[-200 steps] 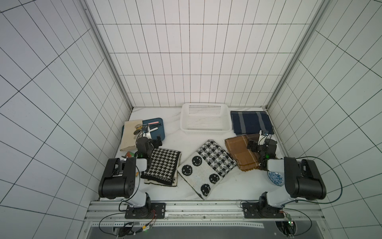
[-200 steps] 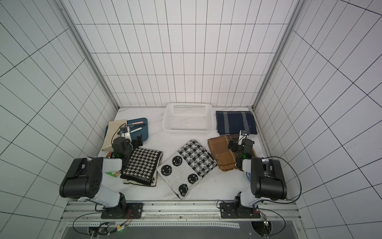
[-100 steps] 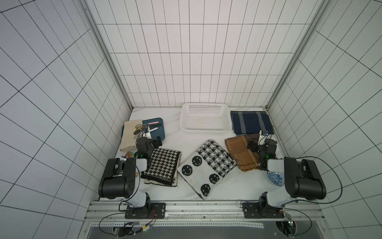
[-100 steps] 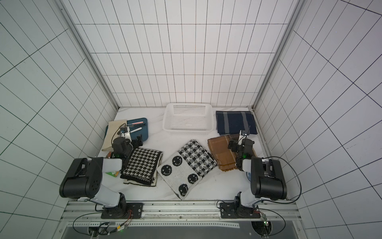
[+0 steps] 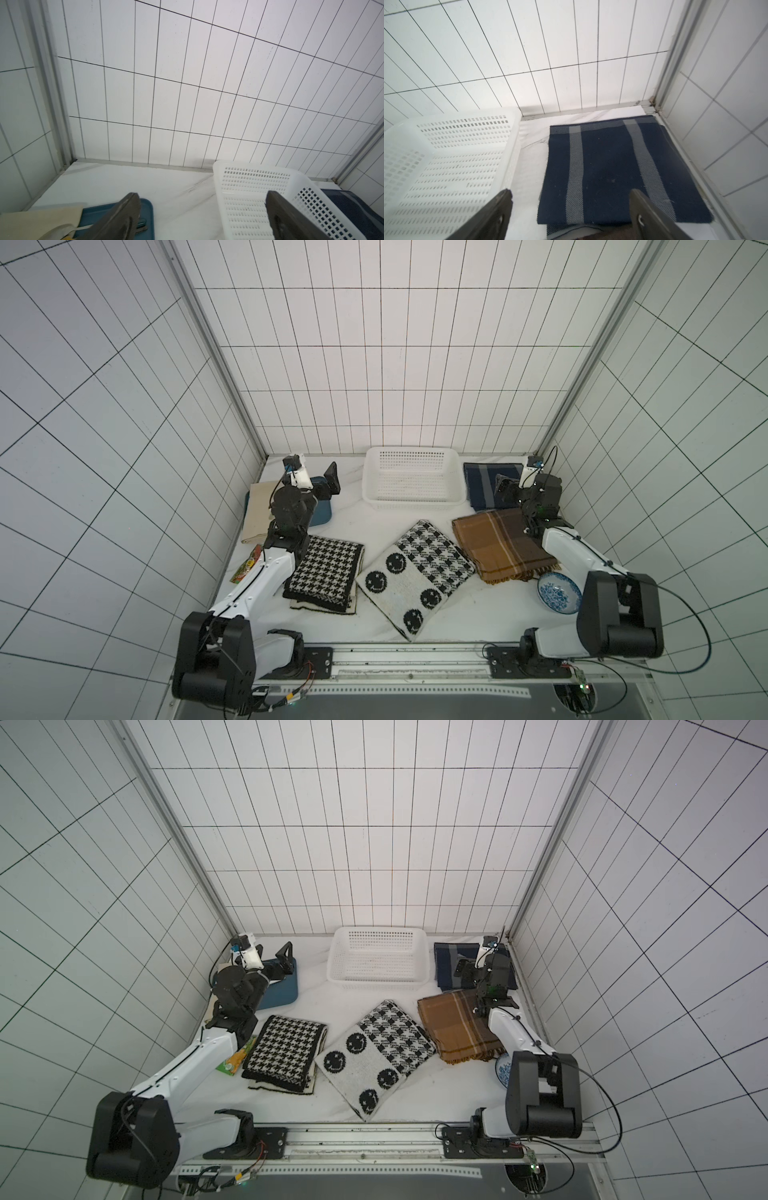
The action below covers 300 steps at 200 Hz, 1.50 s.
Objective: Put the folded scarf in the basket
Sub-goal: Adjust the basket at the center of the board.
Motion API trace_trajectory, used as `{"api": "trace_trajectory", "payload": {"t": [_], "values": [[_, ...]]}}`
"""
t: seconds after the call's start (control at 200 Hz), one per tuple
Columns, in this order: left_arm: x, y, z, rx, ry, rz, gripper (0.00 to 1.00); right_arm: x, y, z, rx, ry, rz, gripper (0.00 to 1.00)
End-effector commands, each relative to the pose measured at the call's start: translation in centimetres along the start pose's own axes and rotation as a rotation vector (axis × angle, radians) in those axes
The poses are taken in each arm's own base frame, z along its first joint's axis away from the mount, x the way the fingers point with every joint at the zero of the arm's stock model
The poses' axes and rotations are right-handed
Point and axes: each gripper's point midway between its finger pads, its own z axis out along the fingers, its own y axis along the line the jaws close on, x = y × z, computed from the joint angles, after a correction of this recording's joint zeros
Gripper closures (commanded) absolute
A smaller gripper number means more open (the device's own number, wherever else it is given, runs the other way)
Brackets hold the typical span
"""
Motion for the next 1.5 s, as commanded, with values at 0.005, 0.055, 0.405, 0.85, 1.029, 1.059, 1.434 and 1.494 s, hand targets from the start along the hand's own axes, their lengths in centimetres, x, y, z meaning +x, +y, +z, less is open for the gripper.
{"api": "trace_trajectory", "payload": {"t": [0.005,0.055,0.405,0.85,1.029,1.059,1.434,1.494], "values": [[7.0,-0.8,3.0,0.056,0.258,-0.104,0.04,6.1,2.1,3.6,-0.097,0.257,0.053,0.15],[8.3,-1.4,4.4,0.081,0.302,-0.110,0.06,6.3,2.8,4.9,-0.120,0.278,0.057,0.16],[15.0,-2.6,10.1,0.172,0.462,-0.196,0.12,6.4,5.1,7.5,-0.172,0.310,0.074,0.21],[19.8,-3.3,11.7,0.229,0.578,-0.233,0.23,4.5,6.2,7.6,-0.222,0.251,0.157,0.21],[21.0,-3.4,12.0,0.221,0.635,-0.228,0.37,3.3,6.1,6.7,-0.210,0.207,0.164,0.21],[21.2,-3.4,12.0,0.221,0.644,-0.230,0.41,3.1,6.4,6.5,-0.217,0.203,0.168,0.21],[20.5,-2.8,10.1,0.173,0.709,-0.206,0.66,5.2,10.5,7.2,-0.329,0.309,0.146,0.21],[20.4,-2.3,9.5,0.155,0.726,-0.207,0.67,5.9,11.3,7.3,-0.340,0.325,0.135,0.22]]}}
